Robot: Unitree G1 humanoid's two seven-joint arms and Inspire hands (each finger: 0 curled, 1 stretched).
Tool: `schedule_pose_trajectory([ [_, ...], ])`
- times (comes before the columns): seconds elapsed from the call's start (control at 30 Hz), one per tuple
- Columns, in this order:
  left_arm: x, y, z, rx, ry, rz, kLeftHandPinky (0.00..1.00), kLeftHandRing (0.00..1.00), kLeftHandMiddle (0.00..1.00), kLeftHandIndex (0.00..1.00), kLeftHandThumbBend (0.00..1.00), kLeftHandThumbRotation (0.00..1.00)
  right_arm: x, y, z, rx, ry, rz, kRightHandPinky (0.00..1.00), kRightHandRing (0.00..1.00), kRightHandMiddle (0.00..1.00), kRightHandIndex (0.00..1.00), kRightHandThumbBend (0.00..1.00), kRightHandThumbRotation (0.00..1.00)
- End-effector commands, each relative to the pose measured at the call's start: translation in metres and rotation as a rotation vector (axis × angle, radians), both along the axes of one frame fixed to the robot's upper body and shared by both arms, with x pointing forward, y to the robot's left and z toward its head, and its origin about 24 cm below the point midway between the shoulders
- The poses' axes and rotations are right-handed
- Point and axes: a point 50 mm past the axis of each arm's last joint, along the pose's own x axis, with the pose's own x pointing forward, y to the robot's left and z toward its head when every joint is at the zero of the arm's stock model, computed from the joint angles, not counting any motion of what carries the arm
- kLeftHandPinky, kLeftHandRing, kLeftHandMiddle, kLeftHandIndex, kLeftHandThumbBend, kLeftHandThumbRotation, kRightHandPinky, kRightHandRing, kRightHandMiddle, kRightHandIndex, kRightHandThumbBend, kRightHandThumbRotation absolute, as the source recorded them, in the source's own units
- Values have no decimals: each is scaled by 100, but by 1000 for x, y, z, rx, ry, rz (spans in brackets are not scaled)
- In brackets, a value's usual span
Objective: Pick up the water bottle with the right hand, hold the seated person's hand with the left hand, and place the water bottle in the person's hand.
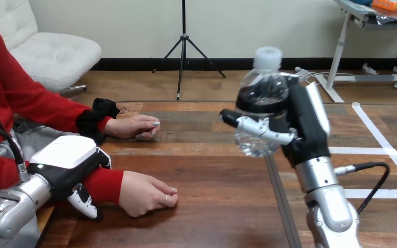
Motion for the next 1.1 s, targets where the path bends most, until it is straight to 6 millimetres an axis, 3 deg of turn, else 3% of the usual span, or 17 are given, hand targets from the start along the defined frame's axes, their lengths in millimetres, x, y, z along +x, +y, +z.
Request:
schedule_pose_trajectory([
  [0.0, 18, -17, 15, -24, -85, -41, 42, 43, 47, 48, 100, 0, 9, 3, 37, 30, -130, 7, 7, 12, 15, 17, 67, 0],
  [1.07, 23, -27, 3, -124, -154, -36, 33, 35, 41, 41, 97, 0, 7, 2, 47, 39, -132, 1, 7, 11, 15, 16, 61, 0],
])
